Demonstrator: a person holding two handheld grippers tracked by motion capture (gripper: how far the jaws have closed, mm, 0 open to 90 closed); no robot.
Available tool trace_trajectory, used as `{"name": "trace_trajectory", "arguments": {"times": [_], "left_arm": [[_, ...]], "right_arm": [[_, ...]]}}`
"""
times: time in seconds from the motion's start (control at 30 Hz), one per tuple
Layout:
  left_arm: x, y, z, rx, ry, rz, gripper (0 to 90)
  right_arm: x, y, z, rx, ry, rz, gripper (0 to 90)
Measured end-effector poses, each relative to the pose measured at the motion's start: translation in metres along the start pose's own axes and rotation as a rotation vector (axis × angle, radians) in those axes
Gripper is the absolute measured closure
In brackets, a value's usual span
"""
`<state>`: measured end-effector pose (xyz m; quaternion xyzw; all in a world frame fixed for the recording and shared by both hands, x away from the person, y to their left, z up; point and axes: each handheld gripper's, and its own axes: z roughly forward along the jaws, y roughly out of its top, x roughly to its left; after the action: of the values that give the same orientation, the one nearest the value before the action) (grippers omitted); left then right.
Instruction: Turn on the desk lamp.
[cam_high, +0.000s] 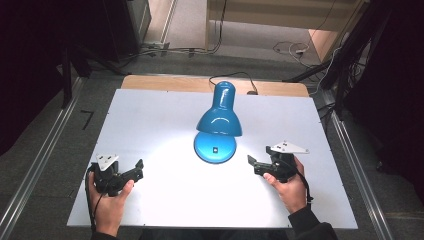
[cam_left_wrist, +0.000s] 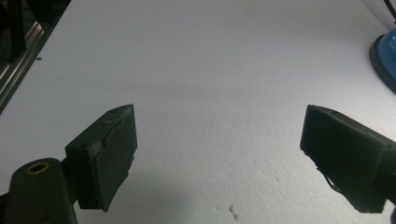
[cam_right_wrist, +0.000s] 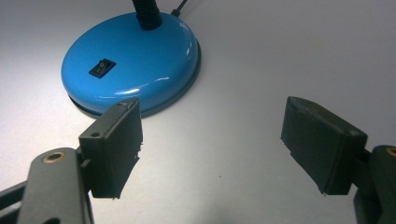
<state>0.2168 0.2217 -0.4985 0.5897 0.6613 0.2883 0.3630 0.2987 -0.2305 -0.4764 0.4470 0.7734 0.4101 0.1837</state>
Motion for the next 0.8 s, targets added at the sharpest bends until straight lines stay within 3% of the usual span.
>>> {"name": "trace_trajectory", "arguments": {"times": [0.8], "left_arm": [[0.0,0.0,0.0,-0.001,0.0,-0.004,12.0]], "right_arm": [[-0.032,-0.016,-0.019,0.013,-0.066,0.039,19.2]]}}
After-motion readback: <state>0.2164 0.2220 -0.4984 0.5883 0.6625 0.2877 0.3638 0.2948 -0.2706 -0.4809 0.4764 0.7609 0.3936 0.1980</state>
